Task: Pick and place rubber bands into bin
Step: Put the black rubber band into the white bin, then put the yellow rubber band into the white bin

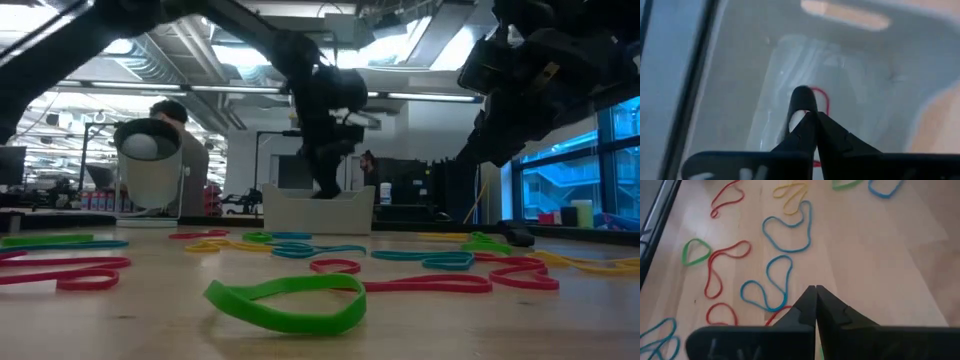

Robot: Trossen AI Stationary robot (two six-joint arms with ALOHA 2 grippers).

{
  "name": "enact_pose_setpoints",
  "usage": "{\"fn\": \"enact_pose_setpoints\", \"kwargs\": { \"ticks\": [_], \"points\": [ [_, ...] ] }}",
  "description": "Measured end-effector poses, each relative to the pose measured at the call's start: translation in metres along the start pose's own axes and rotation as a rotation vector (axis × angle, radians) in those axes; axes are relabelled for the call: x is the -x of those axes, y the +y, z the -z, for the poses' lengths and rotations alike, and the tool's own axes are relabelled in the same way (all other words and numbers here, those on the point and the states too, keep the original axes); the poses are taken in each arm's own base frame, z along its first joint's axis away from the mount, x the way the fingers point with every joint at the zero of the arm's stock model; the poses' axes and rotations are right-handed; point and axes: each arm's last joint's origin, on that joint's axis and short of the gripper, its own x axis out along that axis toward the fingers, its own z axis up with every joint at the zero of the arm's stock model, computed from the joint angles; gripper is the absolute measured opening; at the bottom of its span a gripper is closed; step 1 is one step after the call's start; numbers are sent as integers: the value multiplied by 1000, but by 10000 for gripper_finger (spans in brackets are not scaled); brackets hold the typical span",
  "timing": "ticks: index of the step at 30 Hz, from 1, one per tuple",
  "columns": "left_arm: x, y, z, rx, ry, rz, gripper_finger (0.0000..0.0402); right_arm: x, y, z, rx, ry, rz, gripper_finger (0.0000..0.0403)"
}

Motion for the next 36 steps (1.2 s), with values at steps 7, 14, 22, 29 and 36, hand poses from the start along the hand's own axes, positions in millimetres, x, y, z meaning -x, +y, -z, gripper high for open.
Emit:
{"fn": "enact_pose_setpoints", "kwargs": {
  "ticks": [7, 14, 22, 29, 36],
  "points": [
    [-33, 0, 7, -28, 70, 39, 47, 0, -1, -1, -37, -15, 34, 7],
    [-36, 0, 7, -29, 75, 41, 113, 0, -1, -1, -42, -17, 35, 7],
    [1, 5, 2, 20, 34, 2, 163, 0, -1, -1, -38, -19, 34, 7],
    [61, 6, 3, 163, -34, -7, 168, 0, -1, -1, -37, -20, 33, 7],
    [119, -15, 27, 208, -2, 59, 161, 0, -1, -1, -36, -21, 31, 7]
  ]
}}
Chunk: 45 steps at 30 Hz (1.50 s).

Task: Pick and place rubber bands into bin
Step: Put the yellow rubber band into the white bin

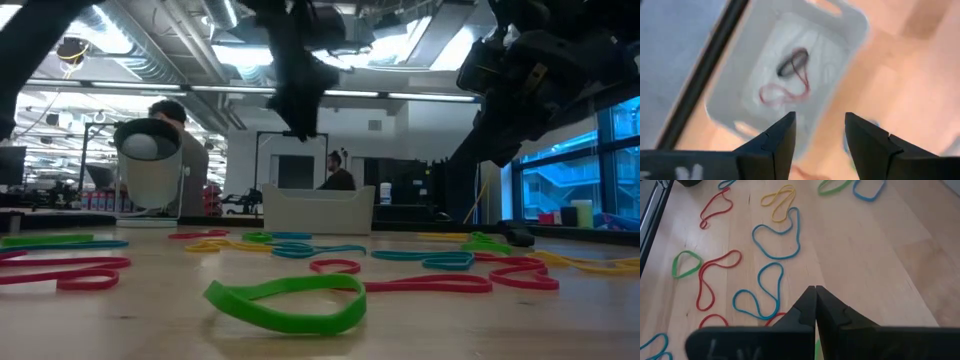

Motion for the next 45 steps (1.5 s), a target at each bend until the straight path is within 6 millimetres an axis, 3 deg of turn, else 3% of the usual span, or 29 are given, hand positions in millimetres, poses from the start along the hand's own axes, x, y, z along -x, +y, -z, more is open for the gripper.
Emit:
{"fn": "enact_pose_setpoints", "kwargs": {
  "ticks": [5, 10, 15, 21, 26, 31, 37, 45],
  "points": [
    [19, -30, 36, 18, -6, 37, 108, 0, 0, -1, 0, -7, -3, 7],
    [23, -63, 82, -1, -50, 103, 19, 0, 1, -1, -1, -13, -6, 7],
    [17, -82, 131, -28, -90, 199, 2, 0, 3, -7, -60, -68, -33, 6],
    [2, -78, 183, 5, -164, 303, 2, 5, 20, -21, -62, -75, -32, 2],
    [-8, -61, 217, -4, -219, 308, 2, 15, 40, -41, -55, 49, 84, 1],
    [-9, -44, 240, -1, -230, 301, 2, 22, 59, -53, -201, 242, 209, 1],
    [-1, -32, 261, -60, -278, 313, 2, 14, 81, -41, -353, 452, 397, 1],
    [12, -26, 267, -109, -372, 336, 2, -18, 95, -9, -580, 563, 542, 27]
  ]
}}
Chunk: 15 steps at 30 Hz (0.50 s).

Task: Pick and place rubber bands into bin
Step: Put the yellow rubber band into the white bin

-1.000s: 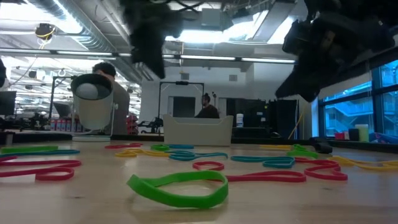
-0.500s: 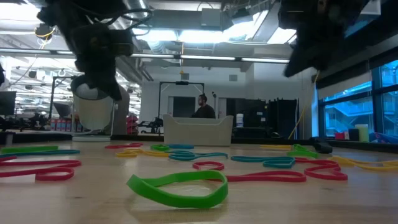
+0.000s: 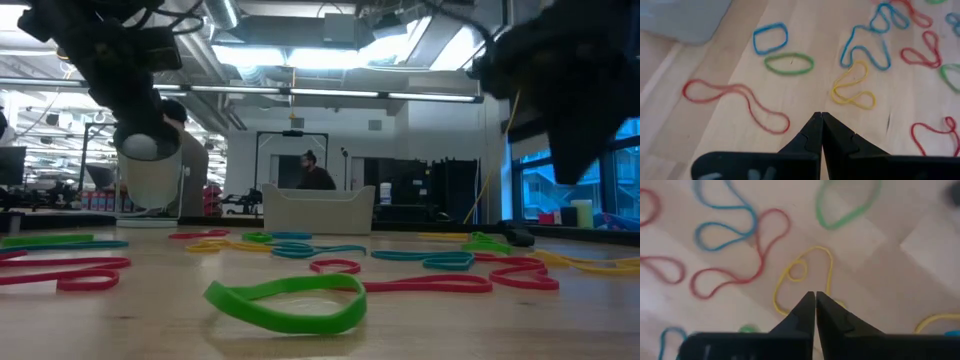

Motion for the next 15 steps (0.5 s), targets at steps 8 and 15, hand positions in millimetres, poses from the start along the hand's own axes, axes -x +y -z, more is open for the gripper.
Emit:
{"fn": "enact_pose_setpoints", "kwargs": {
  "ticks": [8, 15],
  "points": [
    [5, 1, 2, -44, 1, 1, 2, -30, 18, 3, -88, 31, -24, 82],
    [5, 1, 5, -46, 35, -2, 2, -50, 24, 5, -117, 52, 2, 117]
  ]
}}
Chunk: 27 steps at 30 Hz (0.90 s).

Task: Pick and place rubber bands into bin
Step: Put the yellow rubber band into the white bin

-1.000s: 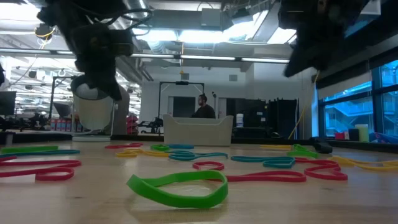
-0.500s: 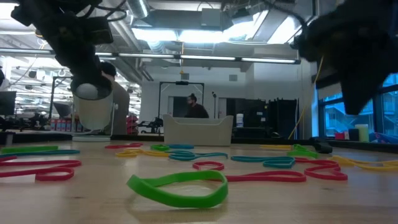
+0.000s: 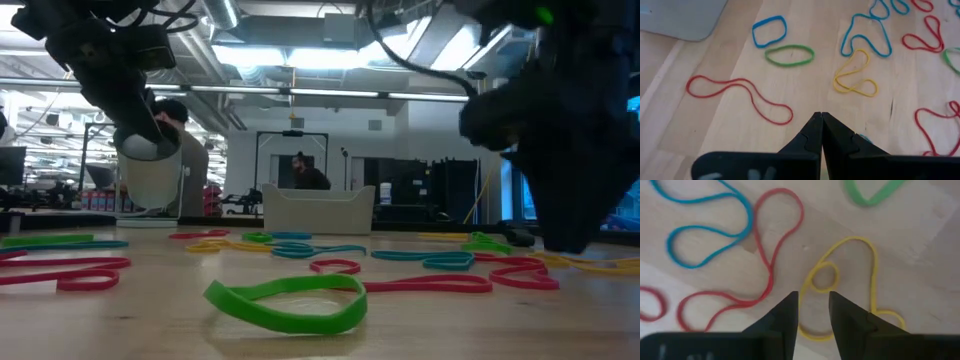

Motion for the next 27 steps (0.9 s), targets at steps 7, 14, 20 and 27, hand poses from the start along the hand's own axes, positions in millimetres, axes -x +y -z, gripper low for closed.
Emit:
{"fn": "enact_pose_setpoints", "kwargs": {
  "ticks": [7, 14, 20, 27],
  "points": [
    [0, -1, 1, 0, 22, 41, 2, -17, 1, 1, 2, -1, 67, 114],
    [0, -1, 2, 8, 24, 44, 2, -16, -1, 1, -54, -4, 76, 20],
    [0, -1, 2, 18, 27, 43, 2, 4, 5, 4, -45, 4, 123, 6],
    [0, -1, 2, 16, 26, 43, 2, 63, 22, 2, -19, -34, 214, 3]
  ]
}}
